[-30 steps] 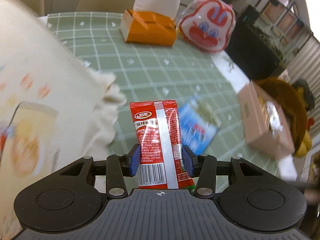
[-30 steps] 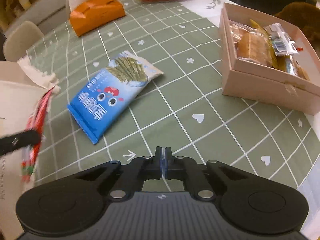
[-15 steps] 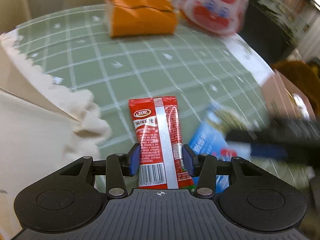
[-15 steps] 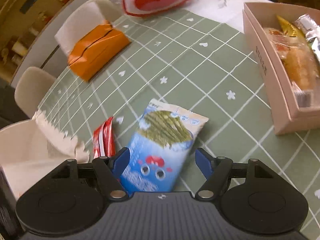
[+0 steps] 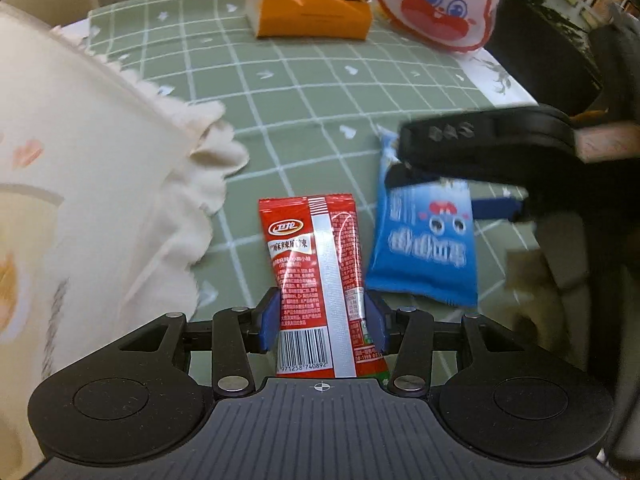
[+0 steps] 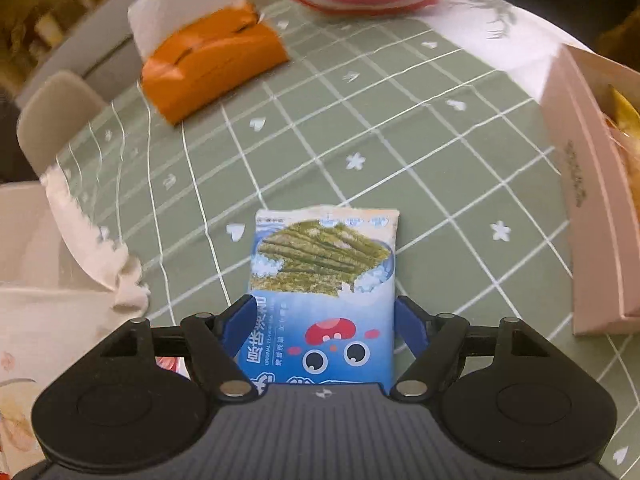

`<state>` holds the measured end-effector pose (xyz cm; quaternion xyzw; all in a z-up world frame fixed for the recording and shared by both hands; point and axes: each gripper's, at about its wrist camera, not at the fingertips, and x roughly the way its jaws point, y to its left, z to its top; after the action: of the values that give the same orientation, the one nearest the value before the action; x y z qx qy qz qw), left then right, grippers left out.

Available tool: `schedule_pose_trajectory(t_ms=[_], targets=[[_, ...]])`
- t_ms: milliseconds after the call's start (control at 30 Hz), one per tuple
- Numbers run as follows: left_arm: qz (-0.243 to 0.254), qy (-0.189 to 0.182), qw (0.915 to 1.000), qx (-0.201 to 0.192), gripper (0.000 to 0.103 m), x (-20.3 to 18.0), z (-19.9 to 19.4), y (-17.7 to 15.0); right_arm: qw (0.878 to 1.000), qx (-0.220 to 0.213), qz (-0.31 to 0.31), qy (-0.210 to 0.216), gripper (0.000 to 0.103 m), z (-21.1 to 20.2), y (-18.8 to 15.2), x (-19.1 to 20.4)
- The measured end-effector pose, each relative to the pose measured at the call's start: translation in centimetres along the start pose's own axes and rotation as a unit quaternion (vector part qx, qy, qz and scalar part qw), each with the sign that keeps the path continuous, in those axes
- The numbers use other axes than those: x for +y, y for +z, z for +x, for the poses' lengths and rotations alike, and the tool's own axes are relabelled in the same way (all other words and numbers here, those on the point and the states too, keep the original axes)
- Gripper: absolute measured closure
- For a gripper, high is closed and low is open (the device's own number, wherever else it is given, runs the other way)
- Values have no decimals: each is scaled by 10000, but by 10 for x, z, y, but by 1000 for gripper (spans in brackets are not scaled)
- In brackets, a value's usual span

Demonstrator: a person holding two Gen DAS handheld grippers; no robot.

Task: Organize snacks
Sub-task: 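Lower the sausage and seaweed pack into the pink box and open both tools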

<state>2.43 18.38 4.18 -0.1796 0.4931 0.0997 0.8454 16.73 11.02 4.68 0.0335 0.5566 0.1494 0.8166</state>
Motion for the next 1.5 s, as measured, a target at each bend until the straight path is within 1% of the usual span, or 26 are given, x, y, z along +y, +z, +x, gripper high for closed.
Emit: schedule_pose_trajectory(t_ms=[67, 133, 233, 300, 400, 433, 533, 633, 700, 767, 833, 900, 967, 1033, 1133, 1200, 1300, 1400, 1467, 1500], targets=[[-2, 48, 10000, 15, 53, 1, -6, -7, 9996, -15, -226, -144, 20, 4, 0, 11], [-24, 38, 10000, 34, 53, 3, -11, -13, 9986, 7, -458, -282, 15, 9, -1, 21], [-56, 20, 10000, 31, 53, 4, -20, -22, 9920, 36, -1090, -635, 12, 15, -8, 39], [-67, -26, 10000, 31, 53, 5, -26, -27, 9895, -91, -1284, -663, 13, 11, -17, 39], [-43, -112, 9999, 25, 53, 5, -31, -33, 9896, -82, -1263, -688, 22, -2, -25, 29], [-32, -156, 9999, 22, 53, 4, -32, -34, 9900, -114, -1221, -703, 24, -8, -29, 24], [69, -362, 9993, -19, 53, -1, -37, -42, 9920, -275, -1059, -631, 25, -36, -46, 0], [187, -687, 9975, 0, 53, -10, -36, -54, 9954, -363, -740, -482, 26, -69, -68, -32], [312, -880, 9956, 45, 53, -21, -35, -63, 9965, -428, -533, -484, 26, -93, -87, -55], [515, -1080, 9928, 72, 53, -34, -36, -70, 9966, -486, -396, -538, 26, -115, -107, -75], [751, -1280, 9889, 50, 53, -50, -40, -74, 9954, -593, -284, -696, 26, -136, -127, -96], [1010, -1516, 9832, -86, 53, -70, -50, -71, 9927, -737, -168, -935, 26, -159, -144, -116], [1220, -1756, 9764, -309, 53, -90, -64, -63, 9897, -911, -18, -1104, 26, -184, -154, -132], [1427, -2033, 9668, -592, 53, -110, -86, -51, 9862, -1155, 120, -1181, 26, -210, -157, -146], [1831, -2329, 9489, -1086, 53, -145, -117, -22, 9772, -1692, 283, -1254, 25, -256, -145, -165], [1982, -2385, 9422, -1271, 53, -168, -126, 4, 9708, -2035, 364, -1214, 25, -285, -129, -177], [2063, -2400, 9372, -1470, 53, -203, -131, 40, 9618, -2448, 402, -1162, 25, -316, -97, -192], [2100, -2471, 9338, -1511, 52, -240, -121, 71, 9532, -2743, 349, -1219, 25, -332, -66, -206], [2120, -2578, 9323, -1394, 50, -262, -104, 88, 9497, -2867, 301, -1223, 25, -335, -47, -216], [2132, -2607, 9335, -1230, 49, -272, -87, 95, 9490, -2894, 270, -1218, 25, -334, -38, -222]])
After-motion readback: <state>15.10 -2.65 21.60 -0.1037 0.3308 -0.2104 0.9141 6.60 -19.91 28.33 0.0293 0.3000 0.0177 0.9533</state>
